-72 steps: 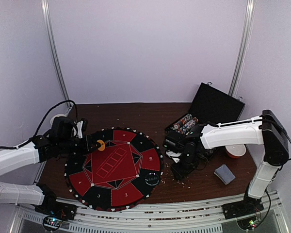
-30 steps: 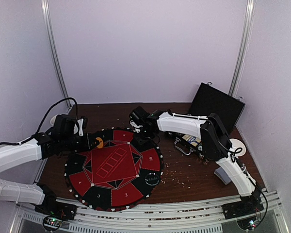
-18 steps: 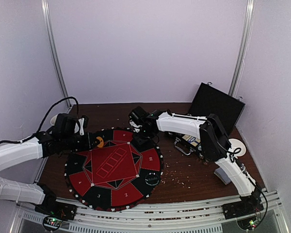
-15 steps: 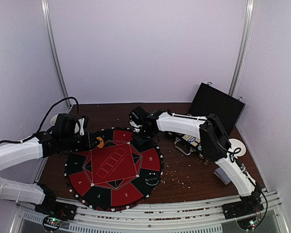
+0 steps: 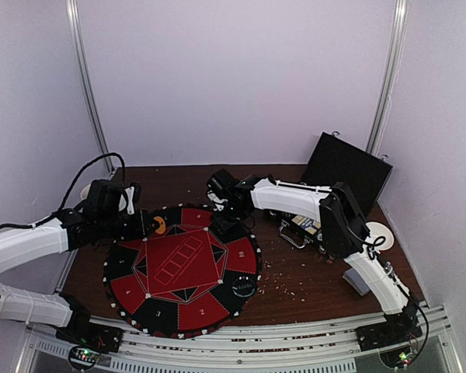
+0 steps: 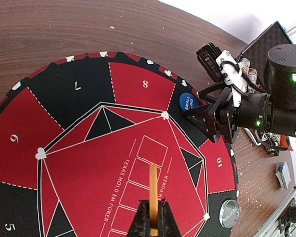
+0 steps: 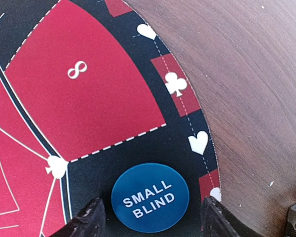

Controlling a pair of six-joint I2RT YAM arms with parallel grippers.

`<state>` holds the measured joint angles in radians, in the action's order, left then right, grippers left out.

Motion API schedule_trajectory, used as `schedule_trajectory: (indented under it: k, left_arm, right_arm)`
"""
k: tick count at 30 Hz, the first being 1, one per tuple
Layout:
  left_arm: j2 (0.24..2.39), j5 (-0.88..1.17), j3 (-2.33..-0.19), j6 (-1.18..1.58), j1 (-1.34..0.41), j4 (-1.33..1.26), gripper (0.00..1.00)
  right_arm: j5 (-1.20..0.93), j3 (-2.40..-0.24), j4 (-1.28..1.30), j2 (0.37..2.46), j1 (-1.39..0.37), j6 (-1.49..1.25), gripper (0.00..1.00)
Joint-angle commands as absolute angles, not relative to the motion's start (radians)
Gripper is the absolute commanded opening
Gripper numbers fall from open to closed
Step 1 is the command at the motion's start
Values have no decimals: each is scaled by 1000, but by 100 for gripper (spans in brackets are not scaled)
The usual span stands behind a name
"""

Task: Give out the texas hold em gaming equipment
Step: Place the small blind button at position9.

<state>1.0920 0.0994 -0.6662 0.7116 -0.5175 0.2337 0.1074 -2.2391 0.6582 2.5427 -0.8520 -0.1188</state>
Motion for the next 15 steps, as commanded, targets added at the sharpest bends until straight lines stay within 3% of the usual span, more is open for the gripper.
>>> schedule_trajectory:
  k: [1, 15]
  left_arm:
    - [1091, 85, -701, 697, -510, 199, 0]
    - [1087, 82, -704, 704, -511, 205, 0]
  right_arm:
    - [104, -2262, 679, 2521, -848, -102, 71]
    - [50, -2256, 649, 2477, -831, -91, 81]
